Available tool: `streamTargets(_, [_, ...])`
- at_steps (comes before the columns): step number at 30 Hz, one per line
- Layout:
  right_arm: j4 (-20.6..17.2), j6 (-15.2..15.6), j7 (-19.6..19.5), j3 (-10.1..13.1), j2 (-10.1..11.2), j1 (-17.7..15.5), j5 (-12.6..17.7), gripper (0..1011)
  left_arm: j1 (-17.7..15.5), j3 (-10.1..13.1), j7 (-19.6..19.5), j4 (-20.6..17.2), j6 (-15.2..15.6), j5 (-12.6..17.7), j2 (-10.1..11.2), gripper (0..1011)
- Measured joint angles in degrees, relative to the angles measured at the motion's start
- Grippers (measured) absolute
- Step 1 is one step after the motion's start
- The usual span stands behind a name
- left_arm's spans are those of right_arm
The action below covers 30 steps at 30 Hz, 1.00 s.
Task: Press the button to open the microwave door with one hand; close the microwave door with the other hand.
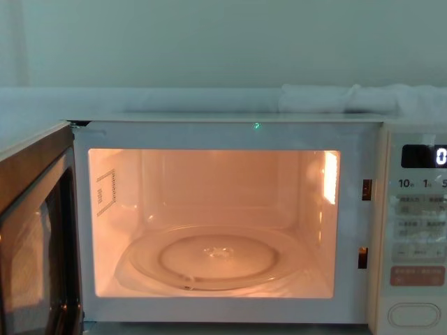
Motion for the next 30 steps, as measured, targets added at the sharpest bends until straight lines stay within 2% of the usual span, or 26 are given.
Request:
streamTargets(1, [0.0,0.0,0.0,0.0,0.0,0.0,0.0,911,0.0,0.0,0.0,0.0,0.0,0.0,0.0,1003])
streamTargets(5, [0.0,0.0,0.0,0.0,0.0,0.0,0.0,1002,0.0,0.0,0.0,0.0,0.0,0.0,0.0,1003])
streamTargets(30, [0.0,0.0,0.0,0.0,0.0,0.0,0.0,1000,0.0,0.0,0.0,0.0,0.0,0.0,0.0,1003])
